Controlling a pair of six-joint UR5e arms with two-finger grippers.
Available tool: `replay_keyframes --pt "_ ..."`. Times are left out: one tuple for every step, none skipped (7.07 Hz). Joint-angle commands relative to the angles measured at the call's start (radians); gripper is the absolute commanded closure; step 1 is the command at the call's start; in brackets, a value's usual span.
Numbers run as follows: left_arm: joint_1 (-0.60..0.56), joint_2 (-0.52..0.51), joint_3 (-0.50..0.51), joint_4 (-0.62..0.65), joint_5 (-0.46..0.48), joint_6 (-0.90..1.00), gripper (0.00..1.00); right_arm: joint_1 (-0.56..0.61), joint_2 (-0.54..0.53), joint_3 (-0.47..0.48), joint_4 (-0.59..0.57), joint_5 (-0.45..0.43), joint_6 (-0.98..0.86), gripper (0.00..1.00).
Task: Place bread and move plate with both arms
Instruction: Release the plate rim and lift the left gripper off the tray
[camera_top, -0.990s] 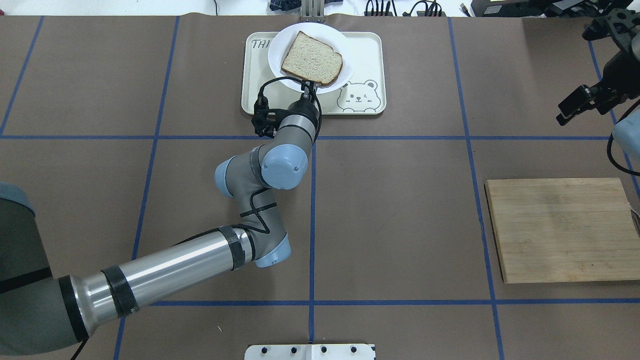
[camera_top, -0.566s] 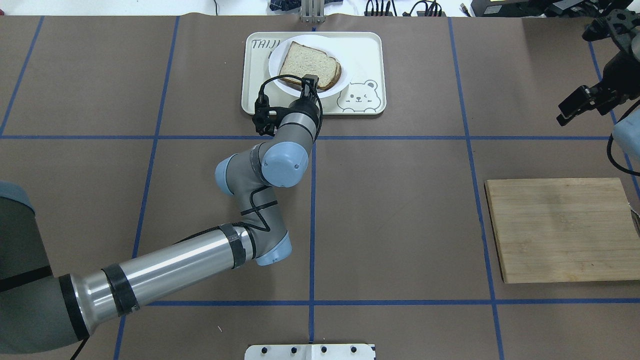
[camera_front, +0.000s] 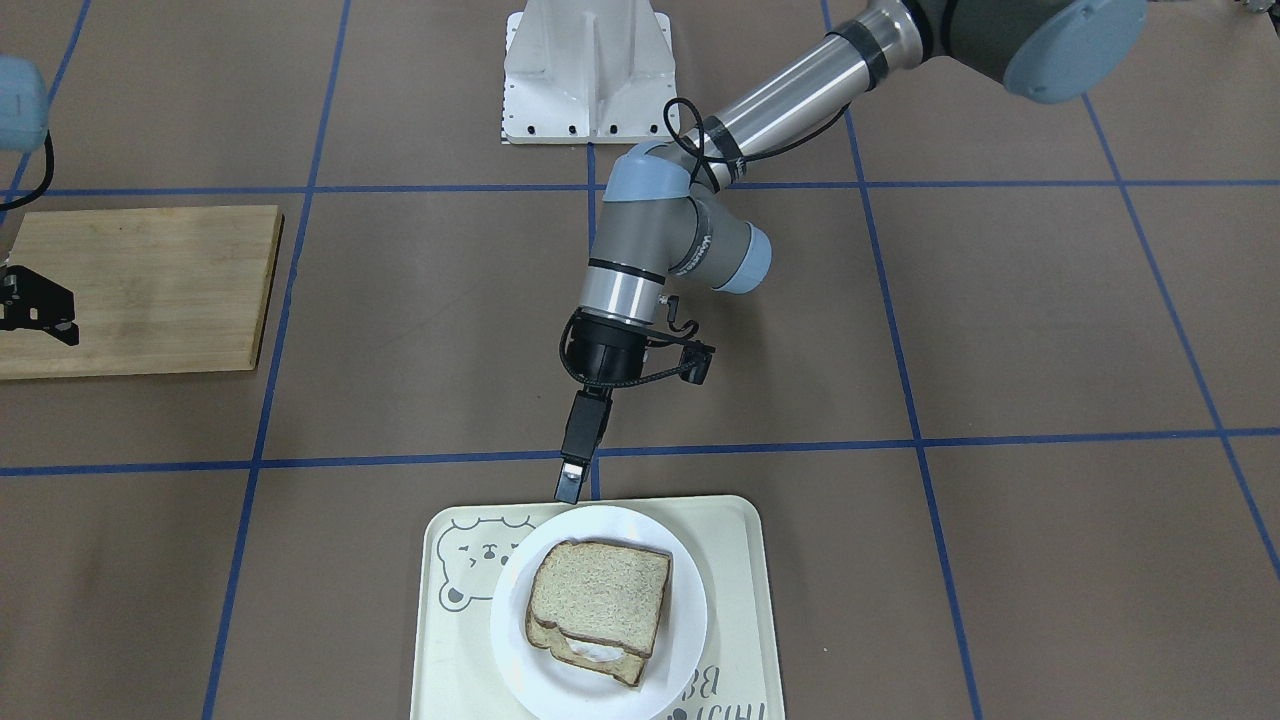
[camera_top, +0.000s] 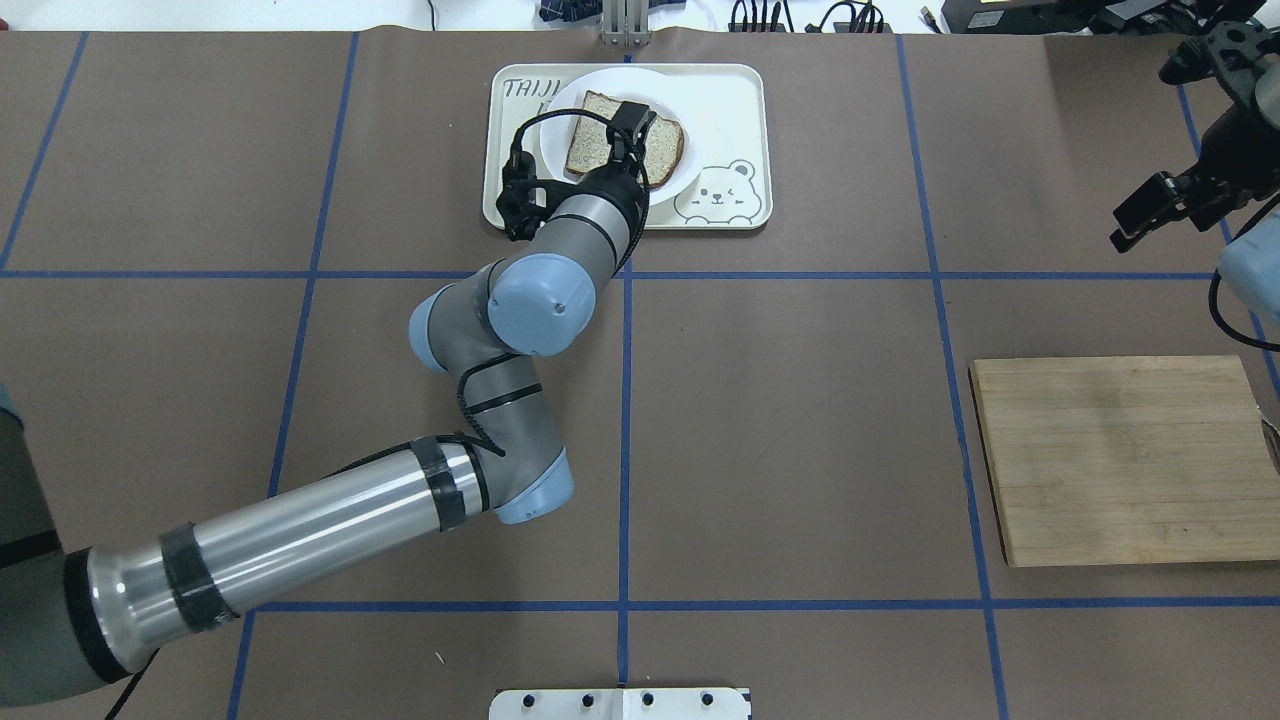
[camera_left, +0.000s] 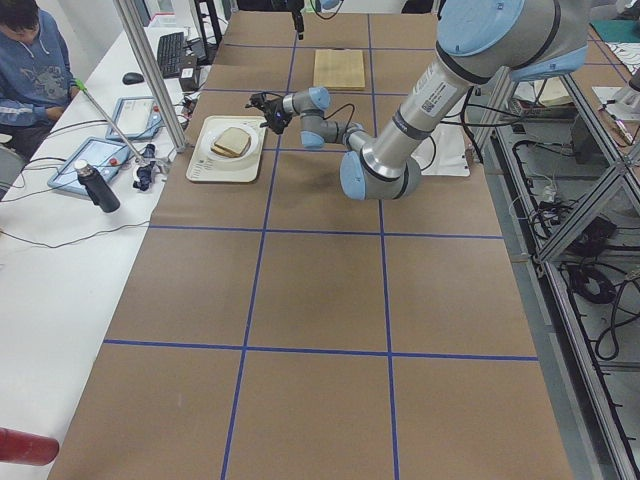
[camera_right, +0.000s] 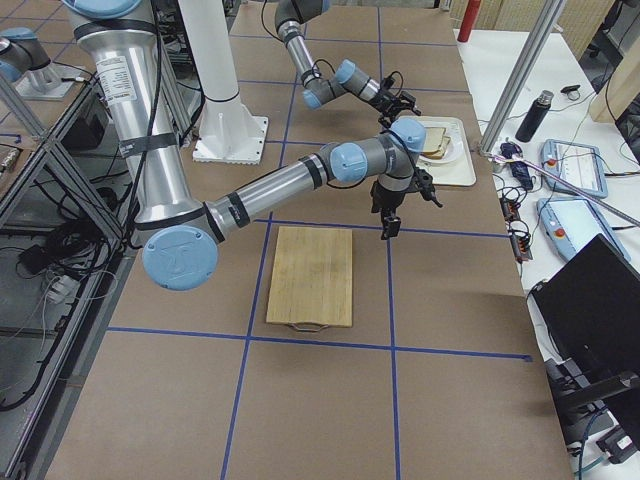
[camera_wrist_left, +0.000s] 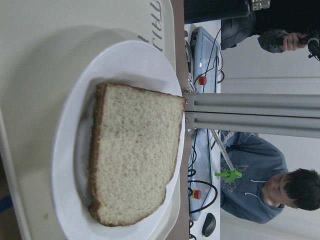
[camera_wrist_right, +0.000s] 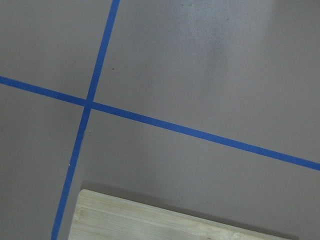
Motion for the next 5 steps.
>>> replay_keyframes --pt "-0.015 0.107 -0.159 0.008 -0.072 0.104 0.05 -0.003 0.003 -0.01 0.002 -0.001 0.0 0.0" --pt "-0.041 0.141 -0.19 0.008 -0.131 0.145 0.05 -0.003 0.003 -0.01 0.002 -0.001 0.0 0.0" --pt "-0.086 0.222 -0.246 0.007 -0.226 0.148 0.05 -0.003 0.003 -0.01 0.003 -0.002 0.0 0.0" --pt "-0.16 0.289 -0.297 0.005 -0.36 0.15 0.05 -0.003 0.003 -0.009 0.005 -0.004 0.0 0.0" --pt "-0.228 0.368 -0.34 -0.001 -0.465 0.159 0.06 -0.001 0.003 -0.009 0.006 -0.005 0.0 0.0"
